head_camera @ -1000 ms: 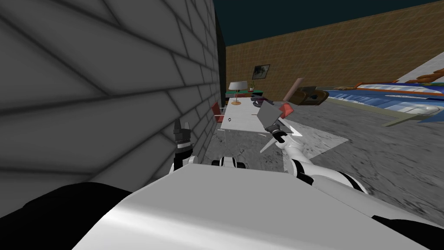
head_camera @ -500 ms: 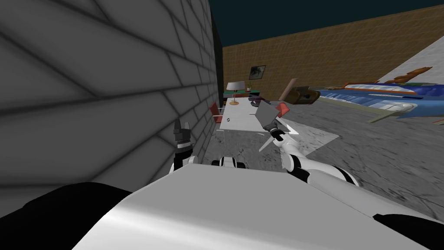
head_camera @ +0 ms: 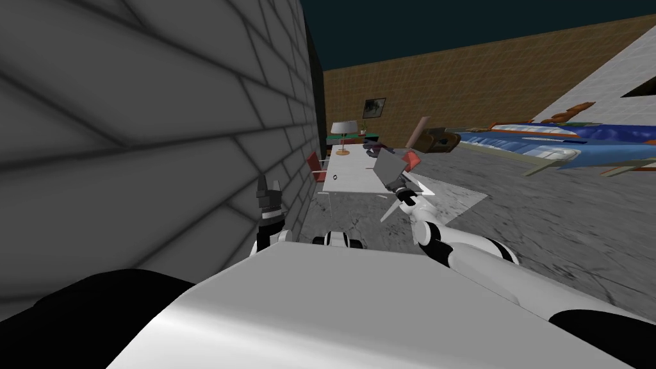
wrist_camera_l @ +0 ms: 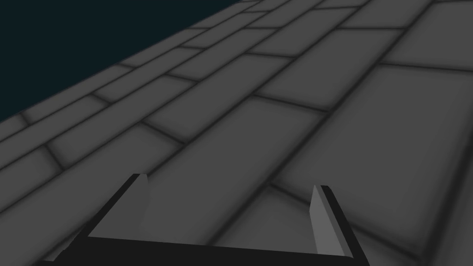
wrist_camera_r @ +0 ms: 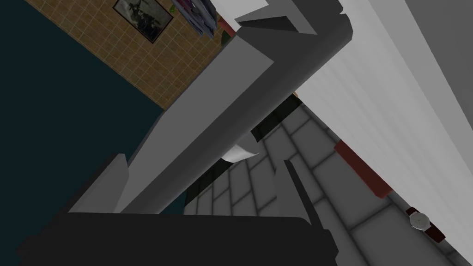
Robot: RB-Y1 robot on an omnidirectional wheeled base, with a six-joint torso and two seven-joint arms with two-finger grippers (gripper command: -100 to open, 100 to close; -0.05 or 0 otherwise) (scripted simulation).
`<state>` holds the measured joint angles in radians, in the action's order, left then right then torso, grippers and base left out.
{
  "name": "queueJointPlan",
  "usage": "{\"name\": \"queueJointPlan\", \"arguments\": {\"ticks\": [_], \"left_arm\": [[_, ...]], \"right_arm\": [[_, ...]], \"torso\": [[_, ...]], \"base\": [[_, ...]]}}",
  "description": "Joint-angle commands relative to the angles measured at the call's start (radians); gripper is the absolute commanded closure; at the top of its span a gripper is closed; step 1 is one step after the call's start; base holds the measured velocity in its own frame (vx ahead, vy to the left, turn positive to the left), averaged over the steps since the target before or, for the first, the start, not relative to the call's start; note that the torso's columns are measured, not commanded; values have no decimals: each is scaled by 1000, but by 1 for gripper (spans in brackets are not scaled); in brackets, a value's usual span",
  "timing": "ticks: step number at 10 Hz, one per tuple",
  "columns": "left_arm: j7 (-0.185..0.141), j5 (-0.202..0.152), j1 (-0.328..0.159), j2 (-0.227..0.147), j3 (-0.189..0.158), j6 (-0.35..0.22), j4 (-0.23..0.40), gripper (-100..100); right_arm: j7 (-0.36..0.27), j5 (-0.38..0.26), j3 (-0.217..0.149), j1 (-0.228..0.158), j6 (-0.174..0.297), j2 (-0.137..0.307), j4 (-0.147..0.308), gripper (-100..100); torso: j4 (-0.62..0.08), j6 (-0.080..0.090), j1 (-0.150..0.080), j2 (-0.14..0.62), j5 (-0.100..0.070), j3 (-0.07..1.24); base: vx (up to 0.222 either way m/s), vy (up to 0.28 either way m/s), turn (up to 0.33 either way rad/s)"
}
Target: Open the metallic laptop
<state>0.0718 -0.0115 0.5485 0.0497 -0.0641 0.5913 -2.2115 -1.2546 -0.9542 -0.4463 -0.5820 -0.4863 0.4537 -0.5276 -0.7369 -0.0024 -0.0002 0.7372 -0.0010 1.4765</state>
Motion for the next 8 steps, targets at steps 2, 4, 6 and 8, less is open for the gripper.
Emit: {"name": "queueJointPlan", "arguments": {"ticks": [2, 4, 6, 8], "left_arm": [[0, 0, 0, 0, 0, 0, 0, 0], [0, 0, 0, 0, 0, 0, 0, 0], [0, 0, 0, 0, 0, 0, 0, 0], [0, 0, 0, 0, 0, 0, 0, 0]], "right_arm": [[7, -45, 31, 22, 42, 16, 22, 100], [72, -45, 40, 64, 71, 16, -42, 100], [91, -45, 40, 72, 71, 16, -86, 100], [184, -89, 76, 142, 144, 33, -172, 100]], "torso": [[2, -4, -2, -1, -2, 1], [9, -1, 2, -8, -4, 5], [7, 4, -2, -6, -3, 4], [4, -1, -6, -4, -3, 2]], "base": [[-22, -61, 187], [2, -20, 31], [-1, 22, -8], [-26, -41, 200]]}}
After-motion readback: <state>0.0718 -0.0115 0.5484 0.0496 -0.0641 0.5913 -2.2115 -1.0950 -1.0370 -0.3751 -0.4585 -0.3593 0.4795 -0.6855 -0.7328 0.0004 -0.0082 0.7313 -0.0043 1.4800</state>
